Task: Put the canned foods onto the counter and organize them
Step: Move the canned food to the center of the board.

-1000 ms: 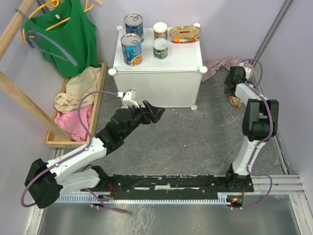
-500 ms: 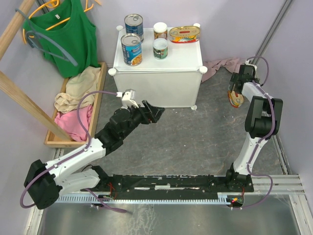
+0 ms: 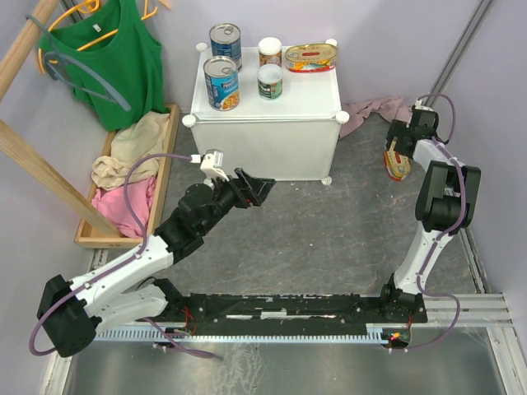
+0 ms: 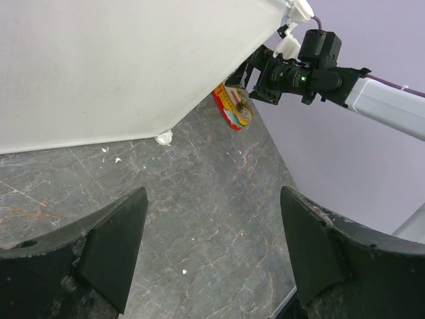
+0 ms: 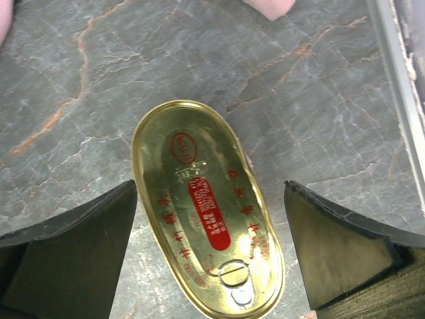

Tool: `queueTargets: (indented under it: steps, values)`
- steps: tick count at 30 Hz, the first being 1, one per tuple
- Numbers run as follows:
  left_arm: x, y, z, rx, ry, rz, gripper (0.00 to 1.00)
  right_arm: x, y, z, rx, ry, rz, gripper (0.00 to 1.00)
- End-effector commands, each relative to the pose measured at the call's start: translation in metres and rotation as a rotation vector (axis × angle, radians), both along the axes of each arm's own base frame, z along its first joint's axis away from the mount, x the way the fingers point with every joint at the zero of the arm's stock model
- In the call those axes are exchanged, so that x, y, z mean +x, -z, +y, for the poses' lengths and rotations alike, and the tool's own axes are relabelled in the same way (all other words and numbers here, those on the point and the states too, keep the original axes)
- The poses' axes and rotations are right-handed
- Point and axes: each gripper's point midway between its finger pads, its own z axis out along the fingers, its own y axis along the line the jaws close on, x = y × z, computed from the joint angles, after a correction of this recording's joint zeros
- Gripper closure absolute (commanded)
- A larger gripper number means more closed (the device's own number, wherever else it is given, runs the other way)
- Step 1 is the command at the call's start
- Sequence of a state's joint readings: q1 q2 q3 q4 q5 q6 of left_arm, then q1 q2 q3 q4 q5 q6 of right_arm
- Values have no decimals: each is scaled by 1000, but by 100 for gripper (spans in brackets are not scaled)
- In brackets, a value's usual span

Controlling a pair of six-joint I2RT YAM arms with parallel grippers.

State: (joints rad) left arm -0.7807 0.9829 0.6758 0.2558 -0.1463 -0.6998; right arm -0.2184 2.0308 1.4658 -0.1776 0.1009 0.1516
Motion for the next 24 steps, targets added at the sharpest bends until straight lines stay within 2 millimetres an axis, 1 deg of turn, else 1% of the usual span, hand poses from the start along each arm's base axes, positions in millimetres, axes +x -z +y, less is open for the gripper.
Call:
queueTargets:
  steps: [1,5,10,24]
  values:
    - [-1,-24,-1,-63,10,-37,13,14,-13,7,31,-65,-68,1]
    - [-2,-24,-1,-64,10,-37,13,13,-7,7,35,-65,-58,1]
    - [-2,-23,-1,-63,10,-34,13,14,-7,5,54,-66,-60,1]
    - [-3,-25,-2,-74,18,-31,13,12,4,8,82,-77,9,1]
